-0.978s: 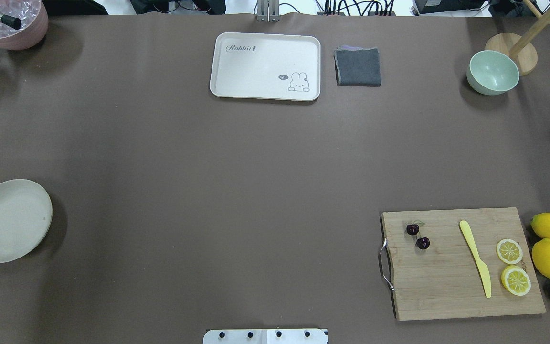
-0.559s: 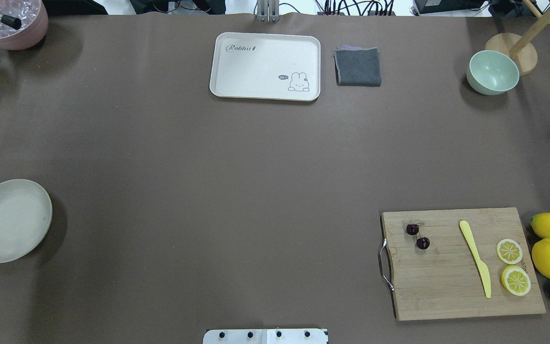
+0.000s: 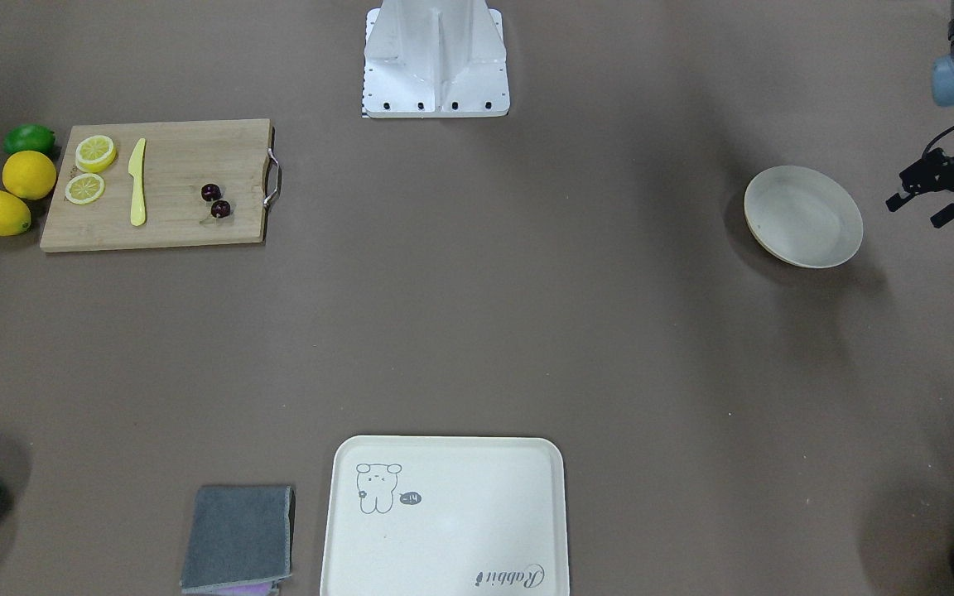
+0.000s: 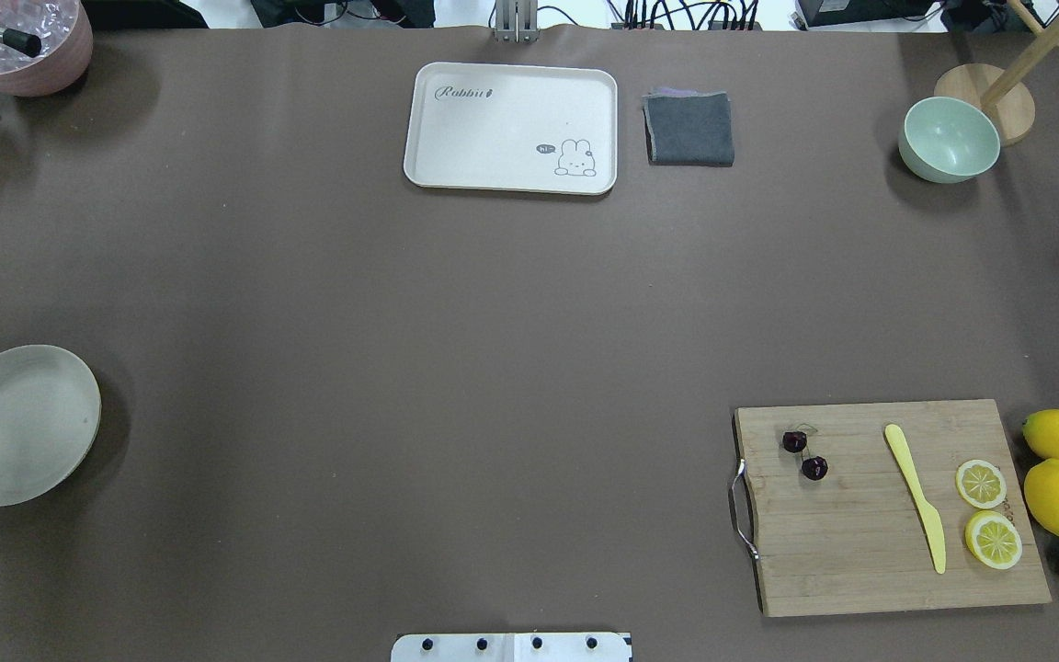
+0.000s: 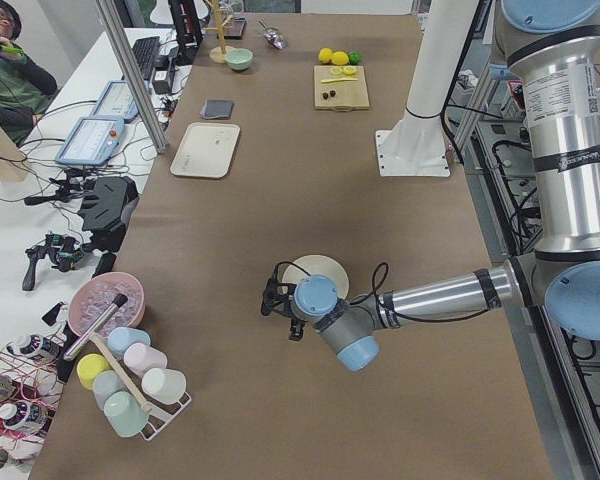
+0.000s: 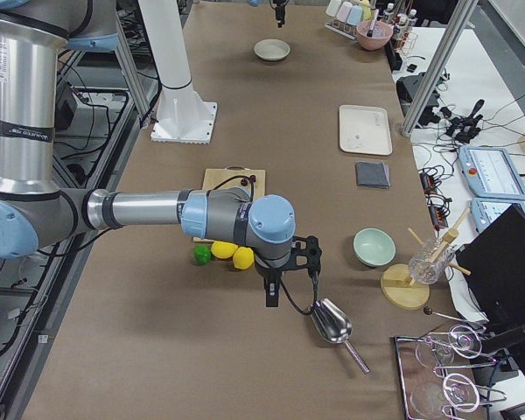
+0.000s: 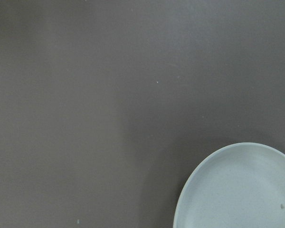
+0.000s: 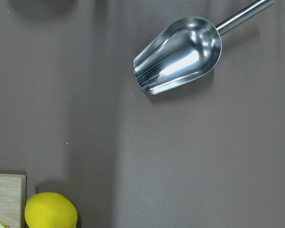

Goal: Place red cherry on plate
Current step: 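Reach the left gripper to the white plate's rim and grasp it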

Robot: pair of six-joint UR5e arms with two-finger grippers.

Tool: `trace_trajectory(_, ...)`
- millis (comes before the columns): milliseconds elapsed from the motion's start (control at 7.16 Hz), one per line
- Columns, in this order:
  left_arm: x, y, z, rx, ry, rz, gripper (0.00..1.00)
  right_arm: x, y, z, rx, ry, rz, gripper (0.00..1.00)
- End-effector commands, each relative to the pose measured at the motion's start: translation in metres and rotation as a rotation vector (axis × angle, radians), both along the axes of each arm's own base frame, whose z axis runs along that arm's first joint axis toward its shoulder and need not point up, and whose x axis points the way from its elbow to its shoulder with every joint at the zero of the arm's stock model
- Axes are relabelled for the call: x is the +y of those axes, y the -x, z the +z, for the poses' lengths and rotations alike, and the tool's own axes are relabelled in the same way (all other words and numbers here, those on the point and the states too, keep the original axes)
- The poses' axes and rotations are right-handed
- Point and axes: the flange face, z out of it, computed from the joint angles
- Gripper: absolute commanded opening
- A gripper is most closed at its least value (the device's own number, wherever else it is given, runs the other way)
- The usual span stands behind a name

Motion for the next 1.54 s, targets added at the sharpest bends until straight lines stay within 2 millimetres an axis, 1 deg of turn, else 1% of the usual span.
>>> trace_trajectory(0, 0.008, -0.028, 0.006, 0.004, 0.023, 0.014, 0.97, 0.003, 0.000, -0.007, 0.001, -0.011, 0.002, 1.00)
trace_trajectory(140, 0.010, -0.028, 0.011, -0.001, 0.033, 0.018, 0.97, 0.005, 0.000, -0.012, 0.001, -0.020, 0.002, 1.00)
trace_trajectory(279, 0.011, -0.029, 0.016, -0.007, 0.045, 0.021, 0.97, 0.006, 0.000, -0.011, 0.001, -0.019, 0.002, 1.00)
trace_trajectory(419, 0.012, -0.033, 0.016, -0.007, 0.045, 0.030, 0.87, 0.006, 0.000, -0.014, 0.003, -0.023, 0.002, 1.00)
trace_trajectory(559, 0.013, -0.035, 0.016, -0.007, 0.044, 0.039, 0.73, 0.006, 0.000, -0.014, 0.001, -0.024, 0.002, 1.00)
trace_trajectory(699, 0.015, -0.041, 0.016, -0.007, 0.042, 0.054, 0.72, 0.006, 0.000, -0.013, 0.003, -0.022, 0.002, 1.00)
trace_trajectory(978, 0.011, -0.045, 0.012, -0.003, 0.034, 0.057, 0.72, 0.012, 0.000, -0.008, 0.001, -0.010, 0.003, 1.00)
trace_trajectory(1118, 0.009, -0.052, 0.013, -0.007, 0.042, 0.069, 0.72, 0.012, 0.000, -0.012, 0.005, -0.020, 0.003, 1.00)
trace_trajectory(1257, 0.004, -0.055, 0.014, -0.008, 0.043, 0.071, 0.53, 0.011, 0.000, -0.014, 0.012, -0.024, 0.003, 1.00)
trace_trajectory(1397, 0.005, -0.055, 0.015, -0.009, 0.044, 0.071, 0.16, 0.011, -0.001, -0.015, 0.006, -0.026, 0.005, 1.00)
